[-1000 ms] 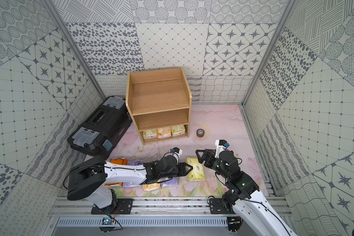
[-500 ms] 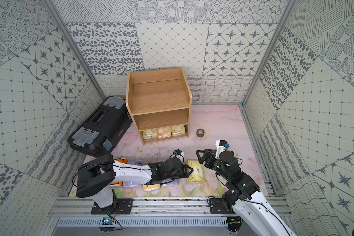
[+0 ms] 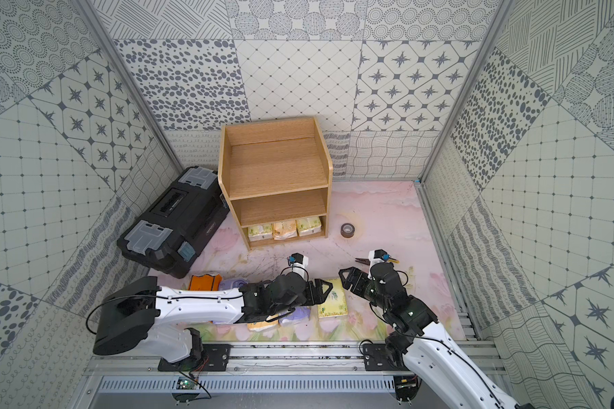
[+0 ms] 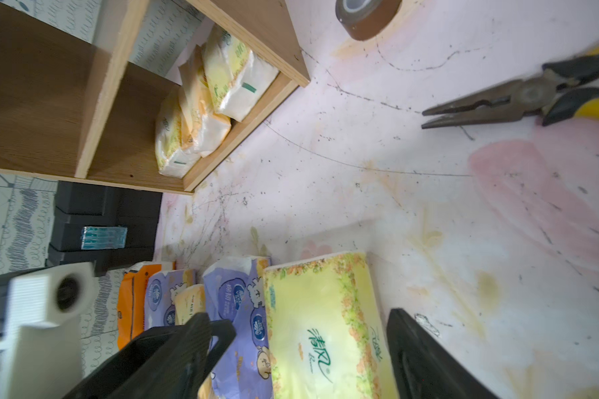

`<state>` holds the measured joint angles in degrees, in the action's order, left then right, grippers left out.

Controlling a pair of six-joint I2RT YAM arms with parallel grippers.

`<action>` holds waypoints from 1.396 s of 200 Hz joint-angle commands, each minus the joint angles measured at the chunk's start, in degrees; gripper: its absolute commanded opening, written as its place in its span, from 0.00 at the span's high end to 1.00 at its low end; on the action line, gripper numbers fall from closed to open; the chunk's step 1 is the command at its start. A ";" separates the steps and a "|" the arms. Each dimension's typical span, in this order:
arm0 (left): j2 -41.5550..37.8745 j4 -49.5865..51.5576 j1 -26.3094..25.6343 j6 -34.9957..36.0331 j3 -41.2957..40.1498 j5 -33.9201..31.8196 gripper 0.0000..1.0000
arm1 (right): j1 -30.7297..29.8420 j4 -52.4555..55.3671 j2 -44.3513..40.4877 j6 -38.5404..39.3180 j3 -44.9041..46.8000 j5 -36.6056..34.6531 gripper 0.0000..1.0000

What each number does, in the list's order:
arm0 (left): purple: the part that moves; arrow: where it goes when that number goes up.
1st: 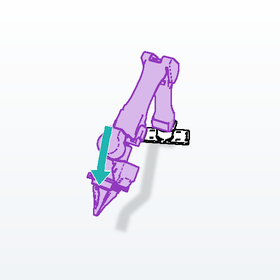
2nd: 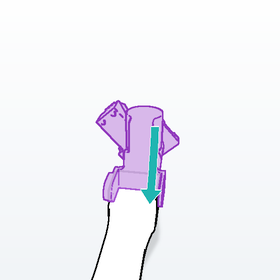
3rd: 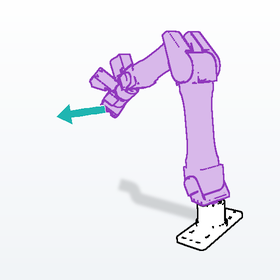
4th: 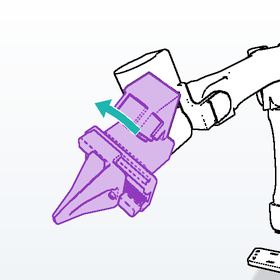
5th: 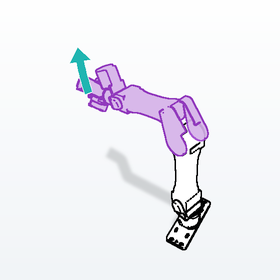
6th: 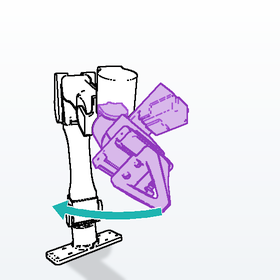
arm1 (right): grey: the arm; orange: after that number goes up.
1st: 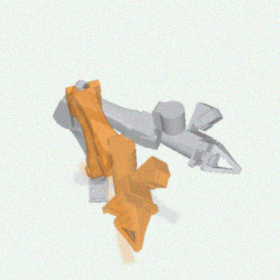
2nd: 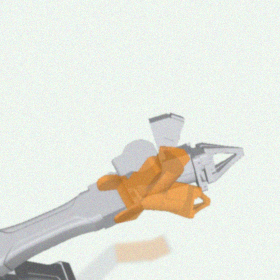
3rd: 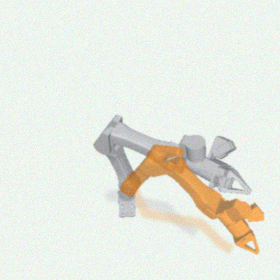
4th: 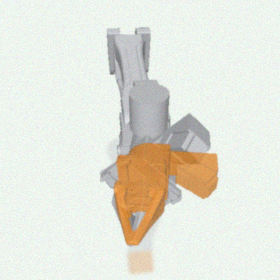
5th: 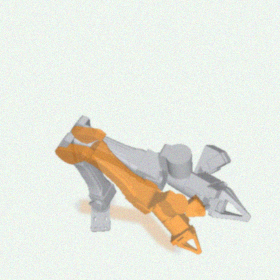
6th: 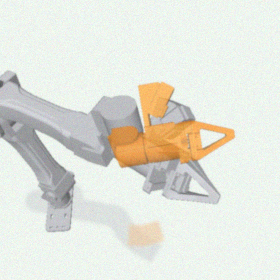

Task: Remove the tissue boxes from the shelf
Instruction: Place the box of tissues at the center of the board, then move the box of tissues to the center of the board.

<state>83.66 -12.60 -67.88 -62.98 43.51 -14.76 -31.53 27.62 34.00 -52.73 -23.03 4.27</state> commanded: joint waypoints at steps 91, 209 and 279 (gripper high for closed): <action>-30.82 17.40 5.07 -7.60 -13.86 -19.45 0.14 | -0.54 -18.37 16.31 -1.36 7.06 14.95 0.42; -37.62 19.54 6.24 -11.03 -18.33 -18.93 0.14 | -13.97 -32.82 29.38 -5.89 3.98 12.30 0.55; -38.66 19.89 7.12 -11.01 -18.82 -17.94 0.14 | -16.33 -33.44 31.45 -6.30 2.61 11.86 0.55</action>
<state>45.39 5.85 -61.60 -73.69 25.08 -32.08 -46.57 -2.22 64.66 -58.33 -18.55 16.56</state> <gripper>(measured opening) 0.858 0.453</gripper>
